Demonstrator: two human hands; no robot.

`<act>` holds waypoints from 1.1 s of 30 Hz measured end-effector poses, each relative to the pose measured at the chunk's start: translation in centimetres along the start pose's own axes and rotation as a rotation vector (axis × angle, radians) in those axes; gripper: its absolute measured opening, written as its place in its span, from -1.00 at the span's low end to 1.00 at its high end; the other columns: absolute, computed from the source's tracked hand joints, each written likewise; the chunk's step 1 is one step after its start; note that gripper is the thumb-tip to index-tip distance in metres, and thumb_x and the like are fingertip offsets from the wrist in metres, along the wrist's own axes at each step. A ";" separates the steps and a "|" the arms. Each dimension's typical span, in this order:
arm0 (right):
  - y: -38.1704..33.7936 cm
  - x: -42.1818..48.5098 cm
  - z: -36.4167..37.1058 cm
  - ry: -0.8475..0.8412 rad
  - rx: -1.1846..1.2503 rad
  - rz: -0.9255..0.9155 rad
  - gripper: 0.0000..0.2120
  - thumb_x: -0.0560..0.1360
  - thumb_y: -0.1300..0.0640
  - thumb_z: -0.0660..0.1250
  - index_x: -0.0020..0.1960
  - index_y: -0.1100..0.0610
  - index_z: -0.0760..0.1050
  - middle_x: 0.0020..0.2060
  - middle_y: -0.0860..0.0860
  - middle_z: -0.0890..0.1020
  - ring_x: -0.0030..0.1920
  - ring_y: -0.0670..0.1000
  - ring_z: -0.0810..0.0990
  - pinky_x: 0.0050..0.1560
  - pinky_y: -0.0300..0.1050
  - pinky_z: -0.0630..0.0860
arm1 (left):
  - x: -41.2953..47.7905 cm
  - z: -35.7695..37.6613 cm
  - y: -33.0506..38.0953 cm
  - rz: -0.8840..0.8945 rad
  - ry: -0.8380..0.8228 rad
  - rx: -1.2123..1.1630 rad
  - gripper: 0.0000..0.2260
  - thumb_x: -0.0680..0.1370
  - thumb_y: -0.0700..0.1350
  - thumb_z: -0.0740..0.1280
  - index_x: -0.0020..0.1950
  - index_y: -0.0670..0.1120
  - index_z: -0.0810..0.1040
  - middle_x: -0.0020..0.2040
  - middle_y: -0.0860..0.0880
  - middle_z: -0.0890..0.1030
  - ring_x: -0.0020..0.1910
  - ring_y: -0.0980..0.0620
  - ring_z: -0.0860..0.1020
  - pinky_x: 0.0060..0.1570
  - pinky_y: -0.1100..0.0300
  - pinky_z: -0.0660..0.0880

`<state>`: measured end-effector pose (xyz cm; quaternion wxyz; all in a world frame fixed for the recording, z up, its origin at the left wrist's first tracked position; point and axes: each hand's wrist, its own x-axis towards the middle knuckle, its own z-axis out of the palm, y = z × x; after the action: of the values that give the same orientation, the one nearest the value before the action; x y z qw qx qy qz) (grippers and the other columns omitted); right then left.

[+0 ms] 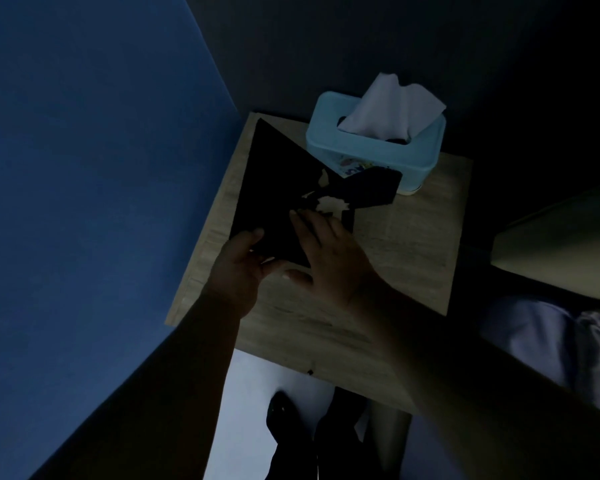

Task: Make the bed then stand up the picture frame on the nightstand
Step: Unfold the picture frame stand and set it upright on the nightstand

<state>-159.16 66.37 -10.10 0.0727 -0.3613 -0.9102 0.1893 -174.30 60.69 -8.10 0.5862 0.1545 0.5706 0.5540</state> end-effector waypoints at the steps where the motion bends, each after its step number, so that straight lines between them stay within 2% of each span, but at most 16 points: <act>1: 0.0 -0.2 0.1 0.039 0.036 0.016 -0.23 0.45 -0.11 0.36 0.48 0.24 0.16 0.39 0.24 0.34 0.28 0.25 0.40 0.23 0.12 0.45 | -0.1 0.2 0.2 -0.010 -0.026 -0.039 -0.66 0.46 0.12 0.23 0.17 0.05 0.57 0.10 0.00 0.67 0.10 -0.02 0.62 -0.01 0.01 0.60; 4: 0.0 -0.7 0.2 0.129 0.096 0.054 -0.32 0.45 0.01 0.40 0.43 0.28 0.25 0.34 0.28 0.40 0.24 0.29 0.46 0.12 0.10 0.51 | -0.2 0.5 0.5 -0.089 -0.025 -0.175 -0.41 0.38 0.40 0.14 0.17 0.05 0.60 0.21 -0.07 0.61 0.20 -0.10 0.58 0.15 -0.16 0.50; 6: 0.3 -1.1 0.3 0.135 0.114 0.063 -0.32 0.42 0.08 0.42 0.43 0.28 0.25 0.33 0.29 0.41 0.25 0.30 0.45 0.14 0.11 0.50 | -0.1 0.7 0.7 -0.125 -0.019 -0.223 -0.33 0.38 0.47 0.06 0.13 0.04 0.63 0.23 -0.07 0.61 0.22 -0.08 0.56 0.20 -0.12 0.47; 9: 1.0 -1.9 0.5 0.117 0.146 0.053 -0.30 0.41 0.12 0.40 0.45 0.25 0.21 0.35 0.26 0.38 0.26 0.27 0.42 0.19 0.08 0.47 | 0.5 1.4 1.4 -0.129 0.000 -0.240 -0.33 0.41 0.47 0.03 0.07 0.03 0.67 0.22 -0.08 0.61 0.23 -0.05 0.56 0.22 -0.02 0.46; 12: 1.8 -2.8 0.6 0.100 0.176 0.025 -0.27 0.40 0.13 0.40 0.47 0.19 0.17 0.36 0.22 0.36 0.26 0.24 0.42 0.17 0.04 0.47 | 1.5 2.3 2.3 -0.166 0.007 -0.232 -0.40 0.41 0.45 0.08 0.06 0.05 0.63 0.15 -0.08 0.65 0.12 -0.05 0.62 -0.03 0.04 0.58; 13: 2.0 -3.1 0.6 0.099 0.185 0.016 -0.27 0.39 0.13 0.40 0.48 0.18 0.17 0.36 0.21 0.36 0.26 0.24 0.41 0.17 0.03 0.47 | 1.9 2.7 2.7 -0.172 0.007 -0.228 -0.42 0.42 0.44 0.09 0.07 0.05 0.61 0.16 -0.09 0.64 0.13 -0.07 0.62 0.02 0.00 0.57; 15: 2.5 -3.7 0.5 0.114 0.208 0.001 -0.31 0.40 0.15 0.36 0.47 0.16 0.18 0.34 0.20 0.38 0.26 0.23 0.42 0.18 0.02 0.46 | 2.8 3.1 3.2 -0.144 -0.016 -0.165 -0.41 0.46 0.42 0.05 0.19 0.05 0.55 0.28 -0.11 0.56 0.26 -0.11 0.52 0.29 -0.11 0.39; 16: 2.8 -4.0 0.5 0.128 0.218 -0.001 -0.34 0.42 0.15 0.33 0.46 0.15 0.18 0.33 0.20 0.40 0.26 0.22 0.42 0.18 0.01 0.45 | 3.2 3.4 3.5 -0.115 -0.013 -0.126 -0.41 0.48 0.40 0.02 0.26 0.05 0.51 0.31 -0.10 0.53 0.30 -0.11 0.48 0.36 -0.13 0.31; 18: 3.3 -4.7 0.4 0.147 0.246 0.019 -0.38 0.44 0.11 0.26 0.46 0.11 0.17 0.32 0.17 0.40 0.27 0.17 0.40 0.22 -0.04 0.41 | 4.0 3.8 4.1 -0.069 0.022 -0.061 -0.42 0.52 0.36 -0.03 0.37 0.07 0.40 0.33 -0.06 0.51 0.31 -0.08 0.47 0.35 -0.13 0.31; 20: 3.9 -5.3 0.4 0.152 0.294 0.063 -0.41 0.46 0.08 0.23 0.46 0.08 0.18 0.33 0.16 0.39 0.30 0.14 0.37 0.26 -0.06 0.36 | 4.4 4.0 4.5 -0.047 0.052 0.014 -0.46 0.53 0.35 -0.06 0.41 0.15 0.34 0.32 0.00 0.50 0.27 -0.04 0.48 0.24 -0.05 0.41; 22: 4.5 -5.7 0.3 0.136 0.364 0.106 -0.44 0.48 0.16 0.29 0.45 0.11 0.23 0.35 0.17 0.39 0.33 0.14 0.37 0.32 -0.01 0.36 | 4.5 4.3 4.9 -0.037 0.043 0.081 -0.50 0.54 0.34 -0.09 0.37 0.22 0.37 0.27 0.04 0.51 0.21 0.03 0.49 0.07 0.06 0.45; 24: 4.8 -5.7 0.2 0.125 0.448 0.146 -0.49 0.49 0.21 0.28 0.42 0.16 0.29 0.36 0.16 0.40 0.37 0.12 0.36 0.38 0.05 0.33 | 4.6 4.5 5.1 -0.042 0.010 0.147 -0.47 0.55 0.33 -0.13 0.25 0.19 0.50 0.22 0.03 0.55 0.17 0.06 0.51 0.03 0.10 0.43; 26: 4.9 -5.6 -0.1 0.144 0.525 0.188 -0.55 0.51 0.20 0.20 0.39 0.21 0.33 0.35 0.16 0.43 0.38 0.11 0.37 0.40 0.10 0.31 | 4.7 4.8 5.2 -0.039 -0.003 0.185 -0.42 0.56 0.32 -0.15 0.10 0.15 0.62 0.19 0.02 0.59 0.20 0.04 0.50 0.20 0.06 0.39; 28: 4.6 -5.5 -0.3 0.202 0.608 0.233 -0.57 0.51 0.23 0.15 0.37 0.24 0.35 0.32 0.16 0.46 0.35 0.11 0.40 0.38 0.10 0.33 | 4.7 4.9 5.2 -0.032 0.004 0.193 -0.41 0.56 0.31 -0.15 -0.01 0.16 0.66 0.21 0.07 0.58 0.27 0.04 0.46 0.37 -0.01 0.27; 30: 4.3 -5.5 -0.6 0.288 0.712 0.275 -0.60 0.51 0.25 0.14 0.34 0.24 0.38 0.27 0.13 0.49 0.30 0.09 0.45 0.35 0.04 0.37 | 4.7 4.8 5.0 -0.019 0.015 0.190 -0.40 0.57 0.30 -0.16 -0.04 0.15 0.67 0.22 0.06 0.58 0.30 0.05 0.44 0.42 -0.06 0.19; 33: 4.0 -5.5 -1.0 0.353 0.832 0.327 -0.63 0.52 0.18 0.13 0.30 0.19 0.42 0.21 0.03 0.52 0.25 -0.02 0.49 0.32 -0.18 0.39 | 4.6 4.7 4.6 0.003 0.030 0.180 -0.38 0.57 0.29 -0.16 -0.07 0.11 0.67 0.19 0.03 0.61 0.29 0.06 0.45 0.42 -0.06 0.18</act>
<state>-152.42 65.56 -10.74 0.3337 -0.4666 -0.6622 0.4822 -173.79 68.15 -5.24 0.5605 0.1990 0.6266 0.5035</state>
